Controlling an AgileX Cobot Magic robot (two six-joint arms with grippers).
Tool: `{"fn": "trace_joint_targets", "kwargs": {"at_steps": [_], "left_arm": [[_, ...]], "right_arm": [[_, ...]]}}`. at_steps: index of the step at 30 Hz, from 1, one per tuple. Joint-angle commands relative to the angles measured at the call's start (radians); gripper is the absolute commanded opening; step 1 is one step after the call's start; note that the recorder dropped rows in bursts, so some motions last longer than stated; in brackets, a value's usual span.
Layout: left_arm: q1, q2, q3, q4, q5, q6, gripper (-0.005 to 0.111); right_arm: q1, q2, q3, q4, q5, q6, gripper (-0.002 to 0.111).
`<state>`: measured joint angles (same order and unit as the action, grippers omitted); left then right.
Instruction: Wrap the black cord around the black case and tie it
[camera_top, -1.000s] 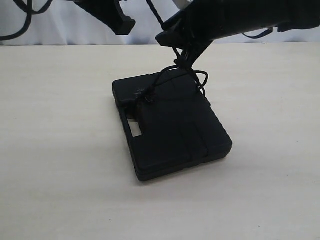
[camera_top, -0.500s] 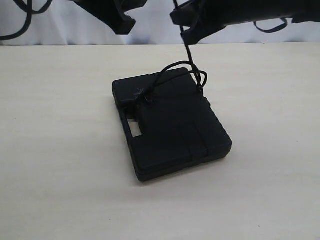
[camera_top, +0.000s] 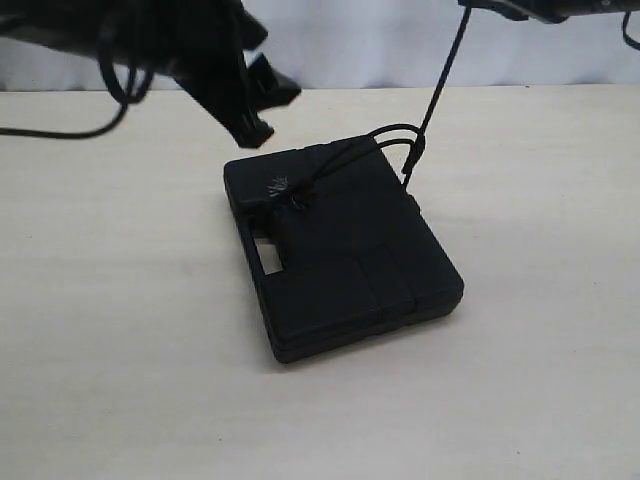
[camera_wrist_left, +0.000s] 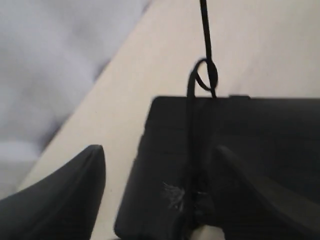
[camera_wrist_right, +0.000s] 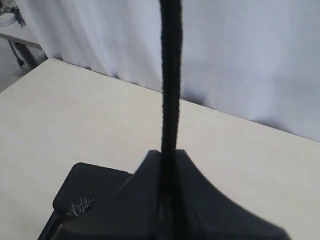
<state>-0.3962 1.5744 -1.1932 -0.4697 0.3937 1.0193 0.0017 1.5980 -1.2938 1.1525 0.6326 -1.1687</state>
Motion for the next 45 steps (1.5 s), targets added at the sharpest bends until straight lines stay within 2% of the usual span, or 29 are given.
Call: {"fn": "trace_joint_targets", "kwargs": {"at_steps": [1,5,9,13,19,31,33,36,39,42,45], "left_arm": [[0.003,0.139,0.006,0.059,0.071,-0.014,0.059],[0.003,0.227,0.006,0.189,0.105,-0.221,0.059],[0.003,0.27,0.004,0.363,0.112,-0.586,0.059],[0.003,0.282,0.004,0.327,0.108,-0.756,0.059],[0.001,0.319,0.004,0.105,0.106,-0.758,0.059],[0.001,0.46,0.004,0.069,0.048,-0.784,0.059],[0.001,0.475,0.004,0.06,0.043,-0.784,0.054],[0.001,0.49,0.004,0.053,0.007,-0.784,0.039],[0.003,0.492,0.004,0.051,-0.047,-0.786,0.019],[0.034,0.488,0.002,0.04,-0.086,-0.813,0.0],[0.098,0.481,0.002,0.04,-0.08,-0.873,0.0]], "right_arm": [[-0.074,-0.054,-0.006,0.038,0.026,0.038,0.004],[-0.132,-0.068,0.004,0.034,0.028,0.066,0.004],[-0.155,-0.068,0.031,0.031,0.011,0.051,0.004],[-0.155,-0.068,0.044,0.033,0.001,0.032,0.004],[-0.155,-0.066,0.044,0.033,0.027,0.032,0.004],[-0.155,-0.066,0.044,0.033,0.052,0.032,0.004],[-0.155,-0.066,0.044,0.033,0.052,0.032,0.004],[-0.155,-0.066,0.044,0.031,0.052,0.04,0.004],[-0.155,-0.066,0.044,0.006,0.046,0.091,0.004],[-0.162,-0.066,0.044,-0.055,0.035,0.171,0.004],[-0.202,-0.066,0.046,-0.072,0.045,0.217,0.004]]}}
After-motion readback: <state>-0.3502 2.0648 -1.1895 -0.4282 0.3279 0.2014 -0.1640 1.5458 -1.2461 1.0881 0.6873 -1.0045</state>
